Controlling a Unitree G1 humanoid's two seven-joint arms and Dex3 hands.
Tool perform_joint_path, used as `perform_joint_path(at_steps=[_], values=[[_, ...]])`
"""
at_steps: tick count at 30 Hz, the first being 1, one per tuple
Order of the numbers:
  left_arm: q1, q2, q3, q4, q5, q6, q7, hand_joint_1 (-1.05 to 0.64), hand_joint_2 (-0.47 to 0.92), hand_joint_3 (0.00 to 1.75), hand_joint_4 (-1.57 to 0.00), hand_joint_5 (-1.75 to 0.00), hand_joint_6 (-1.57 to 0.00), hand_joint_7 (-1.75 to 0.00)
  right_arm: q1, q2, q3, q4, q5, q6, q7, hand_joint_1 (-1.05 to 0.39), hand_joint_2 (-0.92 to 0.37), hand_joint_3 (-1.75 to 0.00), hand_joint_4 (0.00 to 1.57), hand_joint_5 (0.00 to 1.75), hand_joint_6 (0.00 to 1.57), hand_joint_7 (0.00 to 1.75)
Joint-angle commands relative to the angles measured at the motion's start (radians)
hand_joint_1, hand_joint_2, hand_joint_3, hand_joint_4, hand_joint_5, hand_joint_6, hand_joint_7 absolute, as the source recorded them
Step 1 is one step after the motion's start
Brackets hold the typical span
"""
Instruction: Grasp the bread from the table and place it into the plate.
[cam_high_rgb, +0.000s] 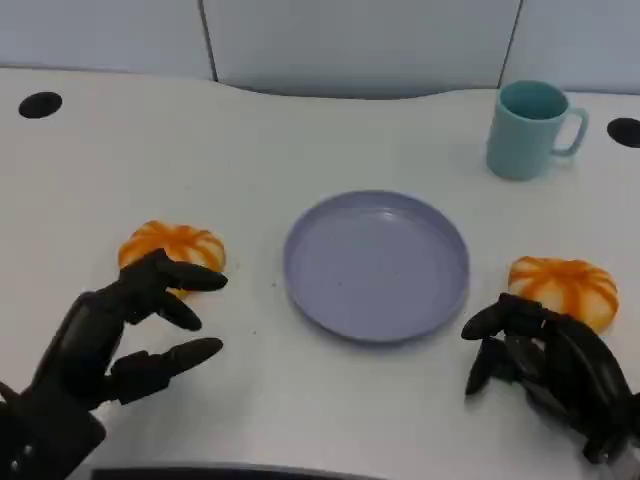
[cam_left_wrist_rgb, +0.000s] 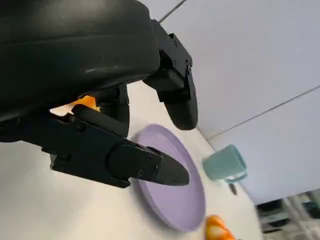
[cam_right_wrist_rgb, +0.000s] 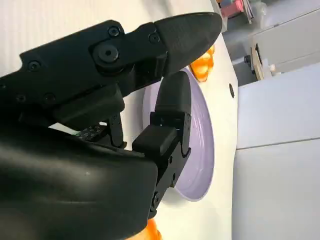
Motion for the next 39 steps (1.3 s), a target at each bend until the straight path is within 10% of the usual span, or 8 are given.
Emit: perform_joint_path(at_steps=[1,12,13,16,33,39], values=[[-0.008,0.088,-0.028,-0.084,0.222,0.018,0.156,-0.56,0.92,0.07,-0.08,-1.24,-0.29,-0.55,0.025,-0.001,-0.003,0.036,-0.003,0.001,-0.003,-0.55,-0.92,-0.12,0.68,1.51,0.73,1.03],[-0.059,0.196,-0.11,-0.104,0.427,0.091,0.328,-0.62,0.92,0.06,0.0,-1.22,-0.28,-0.42,0.023,0.001,0.0,0.043,-0.004,-0.008,-0.002,-0.54,-0.92,-0.13,0.67,1.52,0.73,1.04],[-0.077,0.22,-0.121,-0.12,0.494,0.127,0.349,-0.68,0.92,0.05,-0.01,-0.83,-0.24,-0.27,0.024,0.002,0.001,0.042,-0.006,-0.013,-0.003,-0.56,-0.92,-0.13,0.67,1.53,0.74,1.04],[-0.093,0.25,-0.146,-0.144,0.571,0.183,0.385,-0.72,0.92,0.04,-0.05,-0.52,-0.25,-0.1,0.025,0.004,0.002,0.041,-0.007,-0.018,-0.003,-0.56,-0.92,-0.13,0.67,1.53,0.74,1.04],[-0.092,0.292,-0.21,-0.157,0.545,0.233,0.432,-0.72,0.92,0.04,-0.06,-0.45,-0.27,-0.05,0.025,0.004,0.001,0.042,-0.008,-0.02,-0.003,-0.57,-0.92,-0.13,0.67,1.54,0.74,1.05],[-0.23,0.327,-0.305,-0.131,0.773,0.449,0.423,-0.87,0.92,0.07,0.0,-0.19,-0.15,-0.03,0.03,0.009,0.005,0.038,-0.009,-0.025,-0.005,-0.54,-0.92,-0.14,0.65,1.56,0.73,1.05]])
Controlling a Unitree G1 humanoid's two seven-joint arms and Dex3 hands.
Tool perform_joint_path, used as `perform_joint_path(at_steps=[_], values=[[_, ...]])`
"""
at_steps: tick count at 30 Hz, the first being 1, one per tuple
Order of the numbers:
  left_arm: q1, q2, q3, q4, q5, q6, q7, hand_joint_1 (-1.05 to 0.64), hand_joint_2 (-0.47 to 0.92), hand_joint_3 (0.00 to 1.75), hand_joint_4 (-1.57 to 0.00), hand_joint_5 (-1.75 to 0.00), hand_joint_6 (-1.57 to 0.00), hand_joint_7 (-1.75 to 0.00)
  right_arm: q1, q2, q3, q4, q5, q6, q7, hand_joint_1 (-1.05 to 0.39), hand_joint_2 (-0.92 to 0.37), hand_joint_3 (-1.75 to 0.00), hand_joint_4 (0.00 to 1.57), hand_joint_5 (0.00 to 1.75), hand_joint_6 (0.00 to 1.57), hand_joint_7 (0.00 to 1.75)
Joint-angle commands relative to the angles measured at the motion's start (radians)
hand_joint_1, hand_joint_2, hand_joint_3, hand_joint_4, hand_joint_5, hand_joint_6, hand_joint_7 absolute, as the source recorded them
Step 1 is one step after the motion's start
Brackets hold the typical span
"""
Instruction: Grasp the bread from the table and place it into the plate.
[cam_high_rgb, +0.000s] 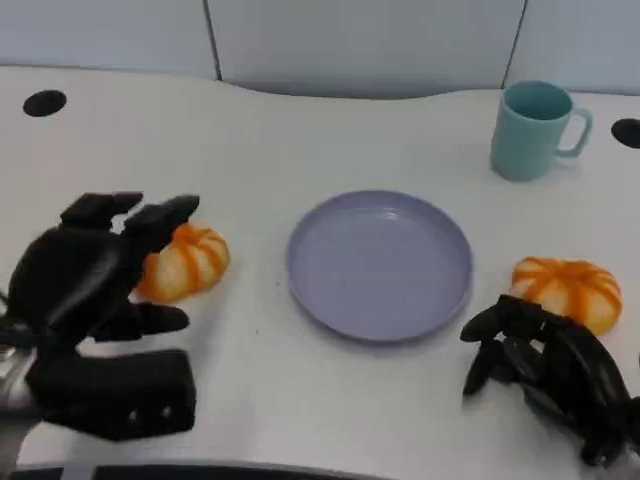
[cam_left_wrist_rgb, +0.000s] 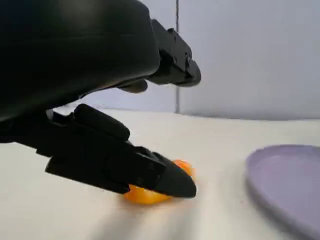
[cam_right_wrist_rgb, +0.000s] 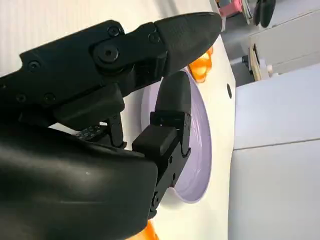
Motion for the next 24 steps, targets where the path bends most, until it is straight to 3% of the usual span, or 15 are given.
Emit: perform_joint_path(at_steps=[1,24], values=[[-0.079,0.036,-0.051,0.027,0.071,0.081,0.014,-0.86,0.92,0.07,0.0,-0.19,-0.15,-0.02,0.029,0.002,-0.001,0.021,-0.002,0.024,-0.005,-0.55,-0.92,-0.13,0.65,1.56,0.73,1.05],[-0.241,0.038,-0.192,0.258,0.07,0.168,0.045,-0.86,0.92,0.04,-0.01,-0.1,-0.1,0.0,0.032,0.003,0.002,0.017,-0.004,0.032,-0.006,-0.56,-0.92,-0.11,0.67,1.53,0.75,1.01]])
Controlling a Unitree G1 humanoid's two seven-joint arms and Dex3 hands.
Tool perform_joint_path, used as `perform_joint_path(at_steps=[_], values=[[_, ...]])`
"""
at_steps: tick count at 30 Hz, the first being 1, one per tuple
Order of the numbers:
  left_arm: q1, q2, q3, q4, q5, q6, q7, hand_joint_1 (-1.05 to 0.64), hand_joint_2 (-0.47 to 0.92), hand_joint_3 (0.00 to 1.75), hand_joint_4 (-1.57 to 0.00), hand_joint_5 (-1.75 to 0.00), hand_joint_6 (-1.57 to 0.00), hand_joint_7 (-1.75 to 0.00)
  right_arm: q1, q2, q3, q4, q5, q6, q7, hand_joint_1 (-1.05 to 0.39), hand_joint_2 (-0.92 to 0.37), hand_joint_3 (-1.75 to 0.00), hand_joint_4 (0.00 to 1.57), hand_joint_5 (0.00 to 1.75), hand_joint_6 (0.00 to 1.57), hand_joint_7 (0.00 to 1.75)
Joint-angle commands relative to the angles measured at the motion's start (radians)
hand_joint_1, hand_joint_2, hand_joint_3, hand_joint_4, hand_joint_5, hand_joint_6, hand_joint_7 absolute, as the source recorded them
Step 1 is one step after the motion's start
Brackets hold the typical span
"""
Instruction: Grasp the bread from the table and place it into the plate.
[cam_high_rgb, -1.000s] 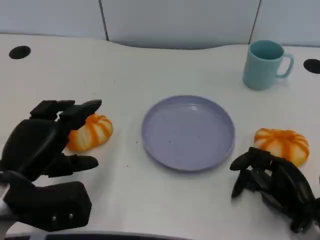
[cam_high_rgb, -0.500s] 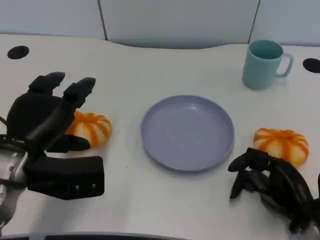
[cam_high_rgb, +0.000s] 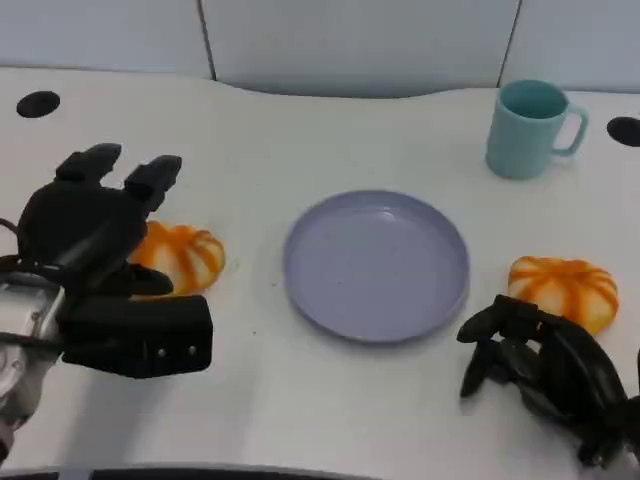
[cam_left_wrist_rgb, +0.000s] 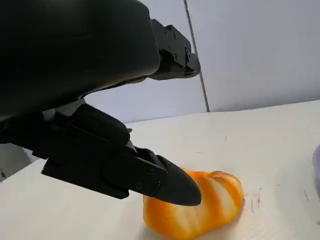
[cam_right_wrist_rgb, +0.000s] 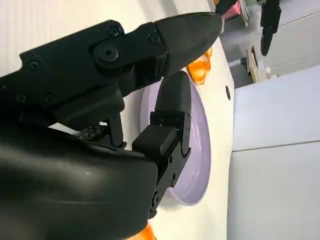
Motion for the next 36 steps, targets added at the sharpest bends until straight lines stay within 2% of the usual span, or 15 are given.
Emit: perform_joint_path(at_steps=[1,9,19,36], values=[[-0.032,0.017,-0.023,0.044,-0.004,0.019,0.004,-0.86,0.92,0.05,0.0,-0.09,-0.1,0.0,0.031,-0.003,0.002,0.021,-0.007,0.019,-0.006,-0.56,-0.92,-0.11,0.67,1.53,0.75,1.01],[-0.068,0.013,-0.06,0.088,-0.024,0.044,-0.033,-0.84,0.91,0.04,-0.06,-0.12,-0.15,-0.02,0.03,-0.005,-0.003,0.021,0.001,0.024,0.006,-0.55,-0.92,-0.12,0.67,1.54,0.76,1.0],[-0.207,-0.04,-0.137,0.316,-0.067,0.027,-0.118,-0.85,0.92,0.06,-0.1,-0.13,-0.12,0.0,0.039,-0.012,0.009,0.007,-0.015,0.016,-0.017,-0.57,-0.92,-0.13,0.65,1.55,0.76,1.02],[-0.362,-0.15,-0.222,0.658,-0.107,-0.054,-0.078,-0.89,0.91,0.0,-0.1,-0.19,-0.15,-0.01,0.057,-0.011,0.002,-0.007,-0.003,0.022,0.004,-0.55,-0.92,-0.13,0.64,1.56,0.73,1.05]])
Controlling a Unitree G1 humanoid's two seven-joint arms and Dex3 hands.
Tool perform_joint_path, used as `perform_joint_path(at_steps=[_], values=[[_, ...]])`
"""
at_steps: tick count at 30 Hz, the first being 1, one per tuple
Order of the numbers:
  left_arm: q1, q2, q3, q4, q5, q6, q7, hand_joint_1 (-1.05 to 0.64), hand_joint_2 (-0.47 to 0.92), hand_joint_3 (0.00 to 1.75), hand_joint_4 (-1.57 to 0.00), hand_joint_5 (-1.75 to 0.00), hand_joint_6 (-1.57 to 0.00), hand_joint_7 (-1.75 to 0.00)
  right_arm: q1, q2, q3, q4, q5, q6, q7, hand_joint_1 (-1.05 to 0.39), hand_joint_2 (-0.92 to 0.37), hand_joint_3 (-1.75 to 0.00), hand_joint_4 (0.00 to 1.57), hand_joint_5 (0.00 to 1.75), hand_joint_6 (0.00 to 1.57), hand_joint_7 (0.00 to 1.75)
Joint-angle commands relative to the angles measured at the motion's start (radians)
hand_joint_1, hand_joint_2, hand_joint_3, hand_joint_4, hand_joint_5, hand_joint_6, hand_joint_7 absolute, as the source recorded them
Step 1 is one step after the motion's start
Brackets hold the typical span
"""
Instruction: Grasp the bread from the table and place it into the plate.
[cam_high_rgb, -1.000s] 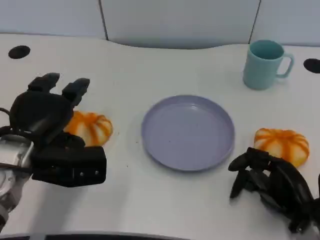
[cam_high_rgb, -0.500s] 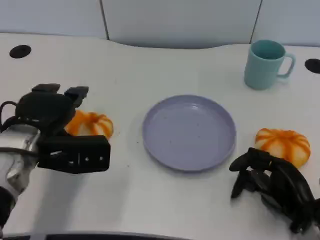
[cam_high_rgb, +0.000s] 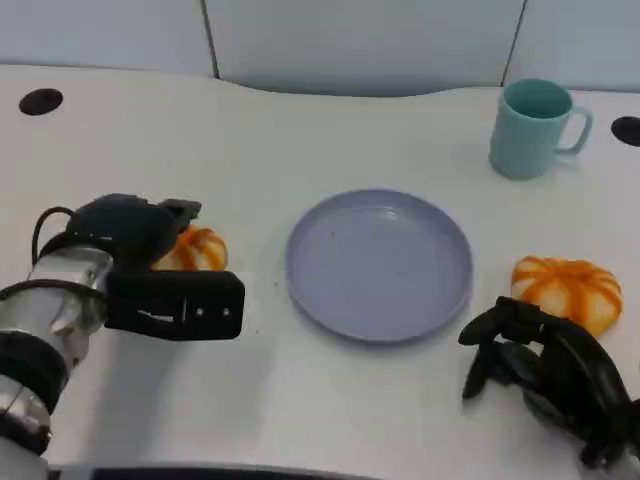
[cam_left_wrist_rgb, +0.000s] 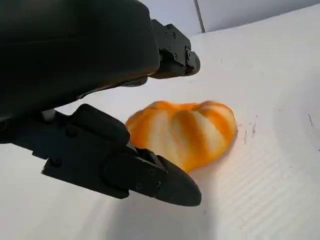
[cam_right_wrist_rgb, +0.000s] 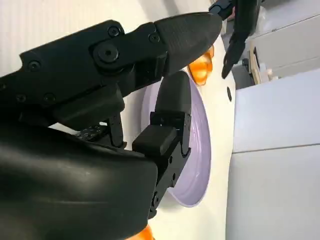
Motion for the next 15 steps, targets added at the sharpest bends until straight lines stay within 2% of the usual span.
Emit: perform_joint_path(at_steps=[1,15], values=[[-0.041,-0.016,-0.015,0.067,-0.013,0.0,0.014,-0.89,0.91,0.0,-0.1,-0.2,-0.15,-0.01,0.04,-0.008,0.002,0.014,-0.004,0.023,-0.006,-0.55,-0.92,-0.13,0.64,1.56,0.73,1.05],[-0.088,-0.073,-0.057,0.22,-0.023,0.025,0.011,-0.84,0.87,0.0,-0.04,-0.28,-0.18,-0.02,0.049,-0.002,0.0,-0.005,0.015,0.04,0.016,-0.55,-0.92,-0.14,0.68,1.56,0.74,1.03]])
